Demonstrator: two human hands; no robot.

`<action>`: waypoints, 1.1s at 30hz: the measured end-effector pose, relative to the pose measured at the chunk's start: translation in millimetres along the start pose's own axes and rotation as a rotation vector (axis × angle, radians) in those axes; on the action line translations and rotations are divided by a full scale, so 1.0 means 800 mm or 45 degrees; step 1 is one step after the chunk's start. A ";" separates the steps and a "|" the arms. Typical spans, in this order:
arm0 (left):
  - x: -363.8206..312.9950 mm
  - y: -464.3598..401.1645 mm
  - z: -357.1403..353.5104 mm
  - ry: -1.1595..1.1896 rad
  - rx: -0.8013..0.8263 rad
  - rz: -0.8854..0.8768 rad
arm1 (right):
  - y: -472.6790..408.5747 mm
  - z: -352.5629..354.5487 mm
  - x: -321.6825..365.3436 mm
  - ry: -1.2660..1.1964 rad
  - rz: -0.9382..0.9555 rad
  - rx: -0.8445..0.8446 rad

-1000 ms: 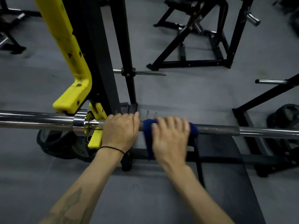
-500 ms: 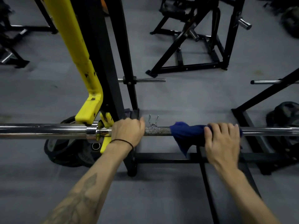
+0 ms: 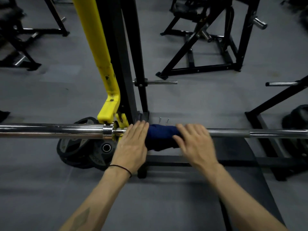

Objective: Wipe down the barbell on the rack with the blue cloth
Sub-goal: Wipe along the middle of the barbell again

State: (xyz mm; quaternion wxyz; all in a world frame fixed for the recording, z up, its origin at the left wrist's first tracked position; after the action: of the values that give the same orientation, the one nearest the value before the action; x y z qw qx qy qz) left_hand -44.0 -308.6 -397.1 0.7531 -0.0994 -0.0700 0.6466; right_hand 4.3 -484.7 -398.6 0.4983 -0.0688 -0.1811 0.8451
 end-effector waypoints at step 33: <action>-0.002 -0.065 -0.023 -0.209 0.224 0.175 | 0.057 0.014 -0.093 -0.033 -0.734 -0.177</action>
State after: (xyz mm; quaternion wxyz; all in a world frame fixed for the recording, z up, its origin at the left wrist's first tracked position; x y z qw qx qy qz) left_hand 9.9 -318.9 -402.2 0.7047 0.0157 -0.0676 0.7061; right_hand 0.8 -572.0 -410.4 0.7094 -0.0376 -0.2571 0.6552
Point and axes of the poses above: each hand's wrist, its own y-axis away from the middle knuckle, its own z-axis out of the back of the hand, x = y × z, the point moved 10 cm from there along -y, towards the middle knuckle, and after that the axes turned 2 degrees about z, right-handed, at the moved point
